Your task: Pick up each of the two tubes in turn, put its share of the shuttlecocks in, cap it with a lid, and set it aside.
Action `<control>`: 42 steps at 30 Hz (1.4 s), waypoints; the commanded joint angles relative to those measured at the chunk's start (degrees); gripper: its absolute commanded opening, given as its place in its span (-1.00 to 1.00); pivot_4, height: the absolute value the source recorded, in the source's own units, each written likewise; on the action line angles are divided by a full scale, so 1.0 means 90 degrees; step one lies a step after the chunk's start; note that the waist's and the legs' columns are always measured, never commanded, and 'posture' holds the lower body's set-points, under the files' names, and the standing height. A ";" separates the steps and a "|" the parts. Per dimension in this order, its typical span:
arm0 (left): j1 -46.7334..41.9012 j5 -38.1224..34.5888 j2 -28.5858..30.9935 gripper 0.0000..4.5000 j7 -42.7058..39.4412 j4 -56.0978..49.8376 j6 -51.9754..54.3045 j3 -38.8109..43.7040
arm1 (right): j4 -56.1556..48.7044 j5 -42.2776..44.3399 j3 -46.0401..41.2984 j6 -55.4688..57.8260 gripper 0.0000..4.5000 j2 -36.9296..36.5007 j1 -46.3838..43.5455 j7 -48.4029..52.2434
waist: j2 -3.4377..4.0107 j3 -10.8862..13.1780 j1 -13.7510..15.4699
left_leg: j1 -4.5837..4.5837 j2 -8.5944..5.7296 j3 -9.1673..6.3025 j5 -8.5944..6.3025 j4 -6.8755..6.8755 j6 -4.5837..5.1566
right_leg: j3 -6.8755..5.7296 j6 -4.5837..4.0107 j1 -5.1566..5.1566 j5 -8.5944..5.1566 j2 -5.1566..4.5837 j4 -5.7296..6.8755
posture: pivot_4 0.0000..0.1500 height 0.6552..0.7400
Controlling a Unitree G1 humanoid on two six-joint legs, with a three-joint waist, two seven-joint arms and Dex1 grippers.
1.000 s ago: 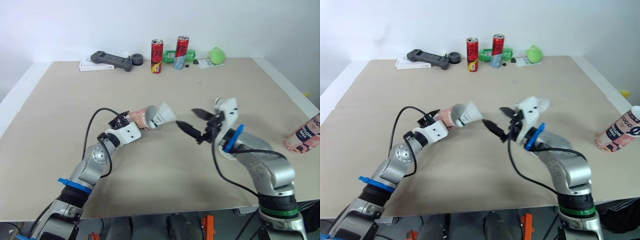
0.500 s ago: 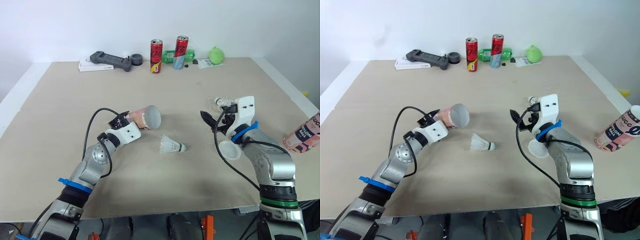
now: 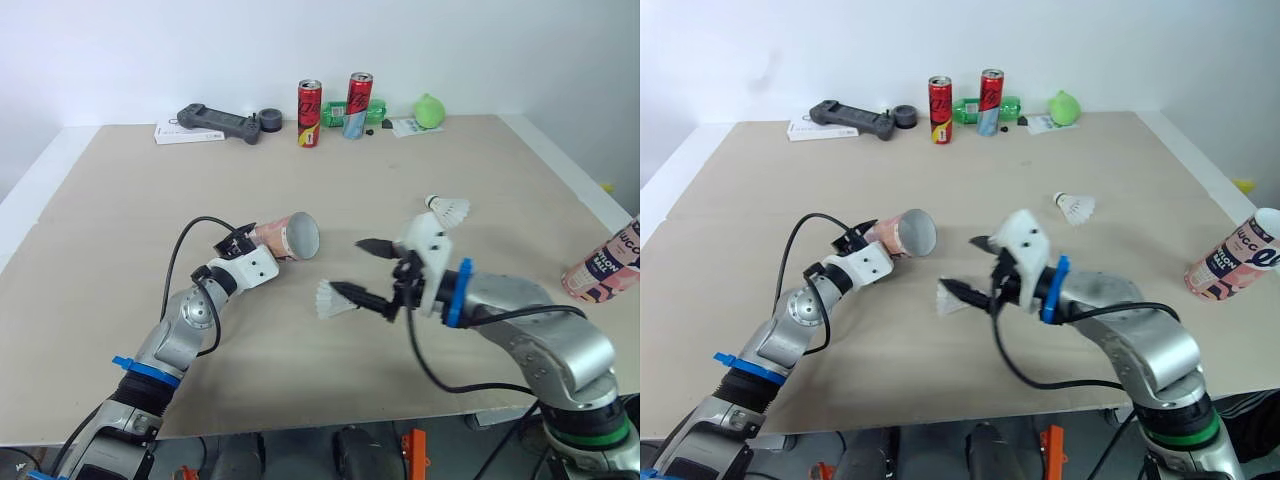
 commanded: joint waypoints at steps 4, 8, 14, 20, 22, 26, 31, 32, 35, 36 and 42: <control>0.0082 -0.0012 0.0020 0.55 0.0015 0.0041 0.0022 0.0025 | 0.0319 -0.0641 0.0718 0.0851 0.98 0.0453 -0.0993 -0.0677 | -0.0004 0.0001 0.0006 | -0.0010 0.0000 0.0003 0.0000 0.0000 0.0000 | 0.0001 0.0001 -0.0003 -0.0001 -0.0002 -0.0002 | 1.00 1.00; 0.0156 0.0001 -0.0036 0.55 0.0047 -0.0025 0.0057 0.0001 | 0.0138 -0.0817 0.1141 0.1612 0.98 0.0348 -0.1236 -0.0771 | -0.0004 0.0001 0.0006 | -0.0012 0.0000 0.0000 0.0000 -0.0003 0.0000 | -0.0002 -0.0001 -0.0004 -0.0003 -0.0001 -0.0001 | 1.00 1.00; 0.0133 -0.0003 -0.0089 0.55 0.0049 0.0008 0.0041 -0.0031 | -0.0312 -0.0792 0.1189 0.2154 0.98 -0.0320 -0.1172 -0.0512 | -0.0004 0.0001 0.0006 | -0.0014 -0.0001 0.0000 -0.0001 -0.0004 -0.0002 | -0.0001 -0.0001 -0.0004 -0.0007 -0.0002 -0.0001 | 1.00 1.00; -0.0019 -0.0022 -0.0117 0.55 0.0019 0.0190 -0.0066 -0.0063 | -0.0580 -0.0809 0.0908 0.2289 0.98 -0.1107 -0.0832 -0.0313 | -0.0004 0.0001 0.0007 | -0.0013 0.0000 0.0000 -0.0001 -0.0003 -0.0002 | -0.0002 -0.0002 -0.0004 -0.0008 -0.0003 -0.0002 | 1.00 1.00; -0.0052 -0.0024 -0.0123 0.55 0.0008 0.0238 -0.0101 -0.0072 | -0.0655 -0.0835 0.0861 0.2326 0.98 -0.1289 -0.0761 -0.0279 | -0.0005 0.0001 0.0015 | -0.0014 -0.0001 0.0000 -0.0001 -0.0003 -0.0002 | -0.0002 -0.0001 -0.0004 -0.0008 -0.0004 -0.0002 | 1.00 1.00; -0.0127 -0.0021 -0.0155 0.55 0.0005 0.0337 -0.0156 -0.0087 | -0.0747 -0.0861 0.0824 0.2376 0.98 -0.1439 -0.0707 -0.0308 | -0.0005 0.0001 0.0012 | -0.0011 -0.0002 0.0002 -0.0001 -0.0002 -0.0002 | -0.0002 0.0000 -0.0004 -0.0007 -0.0006 -0.0002 | 1.00 1.00; -0.0173 -0.0013 -0.0187 0.55 -0.0006 0.0409 -0.0216 -0.0091 | -0.0824 -0.1053 0.0894 0.2335 0.98 -0.1759 -0.0630 -0.0335 | -0.0006 0.0001 0.0021 | -0.0014 -0.0008 0.0004 -0.0001 -0.0002 -0.0002 | -0.0003 0.0004 -0.0004 -0.0009 -0.0015 -0.0002 | 1.00 1.00; -0.0177 -0.0011 -0.0191 0.55 -0.0009 0.0416 -0.0225 -0.0090 | -0.0829 -0.1084 0.0899 0.2313 0.98 -0.1828 -0.0609 -0.0318 | -0.0006 0.0001 0.0021 | -0.0014 -0.0010 0.0005 -0.0001 -0.0002 -0.0002 | -0.0003 0.0005 -0.0004 -0.0010 -0.0018 -0.0003 | 1.00 1.00; -0.0199 -0.0015 -0.0194 0.55 -0.0021 0.0442 -0.0246 -0.0086 | -0.0762 -0.1410 0.1047 0.2104 0.98 -0.2261 -0.0584 -0.0273 | -0.0005 0.0002 0.0022 | -0.0014 -0.0013 0.0007 -0.0002 -0.0002 -0.0002 | -0.0003 0.0007 -0.0004 -0.0012 -0.0023 -0.0003 | 1.00 1.00; -0.0205 -0.0016 -0.0196 0.55 -0.0023 0.0453 -0.0253 -0.0085 | -0.0733 -0.1421 0.0990 0.2067 0.98 -0.2290 -0.0569 -0.0255 | -0.0005 0.0002 0.0022 | -0.0014 -0.0016 0.0008 -0.0001 -0.0002 -0.0002 | -0.0004 0.0008 -0.0005 -0.0013 -0.0028 -0.0003 | 1.00 1.00; -0.0216 -0.0019 -0.0190 0.55 -0.0036 0.0463 -0.0266 -0.0078 | -0.0862 -0.1009 0.0269 0.2039 0.98 -0.1853 -0.0709 -0.0030 | -0.0007 0.0002 0.0018 | -0.0013 -0.0016 0.0010 -0.0002 -0.0002 -0.0002 | -0.0006 0.0009 -0.0004 -0.0012 -0.0031 -0.0003 | 1.00 1.00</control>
